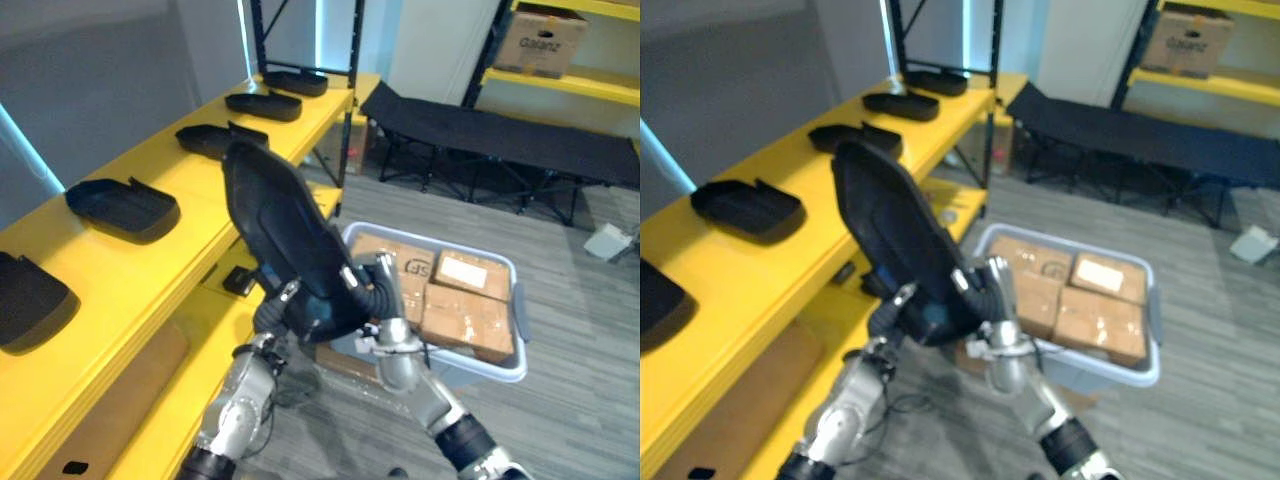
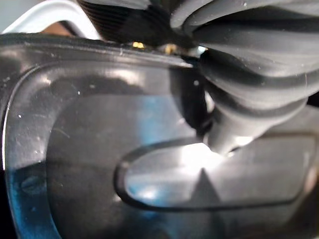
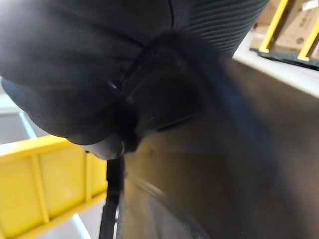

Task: Walk over and take plastic housings, then place them on the shelf

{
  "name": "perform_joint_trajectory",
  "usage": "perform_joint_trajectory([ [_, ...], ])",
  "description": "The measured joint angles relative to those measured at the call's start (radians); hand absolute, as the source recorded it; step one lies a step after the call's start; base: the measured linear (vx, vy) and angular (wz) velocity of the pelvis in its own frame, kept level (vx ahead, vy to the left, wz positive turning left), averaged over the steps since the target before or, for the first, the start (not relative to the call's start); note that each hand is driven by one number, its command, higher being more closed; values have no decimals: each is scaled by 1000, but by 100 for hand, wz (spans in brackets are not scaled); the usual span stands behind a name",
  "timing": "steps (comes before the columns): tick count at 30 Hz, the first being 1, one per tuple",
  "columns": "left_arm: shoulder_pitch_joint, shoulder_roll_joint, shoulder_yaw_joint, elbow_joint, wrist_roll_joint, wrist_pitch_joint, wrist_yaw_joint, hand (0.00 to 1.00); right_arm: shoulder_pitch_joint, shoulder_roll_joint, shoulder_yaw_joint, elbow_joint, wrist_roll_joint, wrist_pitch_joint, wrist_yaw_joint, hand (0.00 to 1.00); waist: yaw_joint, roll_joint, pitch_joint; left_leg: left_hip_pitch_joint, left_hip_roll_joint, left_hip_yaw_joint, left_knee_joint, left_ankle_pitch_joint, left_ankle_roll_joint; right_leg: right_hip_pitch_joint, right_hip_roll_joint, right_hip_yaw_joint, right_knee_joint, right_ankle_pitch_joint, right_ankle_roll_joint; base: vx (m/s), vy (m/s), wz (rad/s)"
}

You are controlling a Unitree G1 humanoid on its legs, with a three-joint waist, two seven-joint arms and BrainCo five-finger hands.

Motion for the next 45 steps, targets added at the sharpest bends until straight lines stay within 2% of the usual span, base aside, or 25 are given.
perform_joint_trajectory([
  [1, 4, 0, 0, 0, 0, -3, 0, 100, 2, 1, 1, 8, 0, -9, 0, 100, -3, 0, 0, 0, 0, 2, 0, 0, 0, -2, 0, 1, 0, -1, -1, -8, 33, -6],
  [2, 10, 0, 1, 0, 0, -10, 0, 100, 6, 6, 1, 19, 1, -22, 0, 0, -4, 0, 0, 0, 1, 6, -1, 0, 0, -4, 0, 4, 0, -2, -3, -8, 33, -6],
  [9, 20, -3, 36, 0, 2, -24, 3, 100, 33, 0, 40, 27, 40, -85, 18, 0, -3, 1, -3, 17, 2, 21, -12, 0, 0, -3, 1, 17, 0, -6, -8, -1, 33, -6],
  [11, 25, -7, 55, 0, 8, -42, 5, 100, 51, -5, 58, 31, 48, -89, 21, 0, -1, 0, -3, 17, 2, 21, -13, 0, 0, -4, 1, 16, 0, -7, -10, 2, 18, 1],
  [13, 34, -40, 94, -4, 67, -83, 19, 100, 91, -12, 80, 42, 87, -87, 29, 0, 4, 0, -3, 16, 2, 20, -15, 0, 0, -3, 1, 12, 0, -11, -13, 6, 18, 3],
  [16, 41, -72, 129, -26, 182, -125, 51, 100, 148, -12, 94, 3, 319, -103, 102, 0, 5, 1, -3, 16, 2, 8, -16, 0, -1, 8, 2, -4, 0, -13, -14, 18, 27, 12],
  [18, 56, -81, 131, -80, 300, -147, 92, 100, 181, 1, 86, -102, 472, -122, 178, 0, 5, 0, -3, 17, 2, -2, -16, -1, -2, 12, 3, -8, 0, -14, -14, 20, 40, 8],
  [19, 57, -85, 147, -96, 406, -162, 132, 100, 181, 12, 67, -160, 525, -153, 208, 0, 2, 1, -3, 17, 2, -1, -16, -1, -2, 12, 3, -8, 0, -14, -14, 7, 35, 0],
  [20, 58, -87, 163, -99, 447, -171, 149, 100, 181, 18, 52, -192, 545, -169, 220, 0, 1, 1, -3, 17, 2, -1, -16, -1, -2, 12, 4, -8, 0, -14, -14, -2, 33, -1],
  [22, 69, -87, 241, -104, 599, -200, 213, 100, 173, 36, -25, -290, 629, -217, 248, 0, -2, 1, -3, 20, 4, -1, -16, -1, -2, 14, 4, -8, 0, -15, -14, -14, 30, -1],
  [26, 123, -71, 321, -129, 761, -230, 289, 100, 178, 47, -118, -334, 764, -234, 283, 0, -5, 1, -3, 21, 4, -1, -17, -1, -2, 15, 4, -8, -8, -24, -9, -24, 30, 0],
  [28, 131, -71, 337, -134, 838, -241, 328, 100, 201, 49, -177, -335, 789, -223, 288, 0, -3, 4, -3, 21, 4, 1, -18, -1, -2, 14, 4, -8, -9, -26, -6, 0, 0, 0],
  [31, 150, -71, 375, -163, 923, -241, 365, 100, 268, 67, -294, -333, 816, -162, 291, 0, -9, 14, -9, 23, 4, 11, -24, -1, -2, 11, 4, -4, -9, -26, -6, 21, 31, -5],
  [33, 165, -71, 389, -173, 942, -248, 366, 100, 329, 70, -374, -317, 980, -143, 361, 0, -13, 23, -9, 34, 4, 23, -32, -1, -2, 11, 4, 4, -8, -25, -4, 47, 38, -12],
  [34, 175, -71, 402, -173, 929, -254, 362, 100, 366, 74, -434, -284, 1120, -136, 424, 0, -26, 28, -12, 35, 4, 24, -36, -1, -2, 11, 4, 5, -8, -22, 1, 36, 34, -3],
  [36, 192, -72, 416, -187, 854, -263, 335, 100, 406, 87, -523, -211, 1251, -116, 490, 0, -38, 37, -10, 38, 4, 28, -41, -1, -2, 9, 4, 8, -8, -20, 4, 32, 34, -9],
  [39, 225, -90, 441, -218, 801, -275, 304, 100, 467, 87, -590, -95, 1253, -48, 513, 0, -52, 48, -6, 62, 6, 51, -55, -3, -3, 10, 7, 29, -9, -21, 4, 17, 26, -19],
  [41, 235, -93, 441, -232, 776, -291, 285, 100, 493, 92, -593, -41, 1269, 23, 580, 0, -64, 50, -4, 63, 6, 53, -56, -4, -4, 9, 7, 30, -9, -27, 0, 0, 0, 0],
  [43, 246, -93, 441, -252, 777, -307, 284, 100, 503, 104, -580, -31, 1292, 29, 664, 0, -65, 51, -3, 63, 7, 52, -57, -4, -4, 10, 8, 30, -9, -32, 0, 0, 0, 0],
  [45, 246, -92, 445, -269, 778, -310, 288, 100, 497, 105, -561, -32, 1294, 29, 705, 0, -60, 52, -3, 58, 7, 48, -58, -5, -4, 10, 8, 26, -9, -33, 2, -24, 20, 6],
])
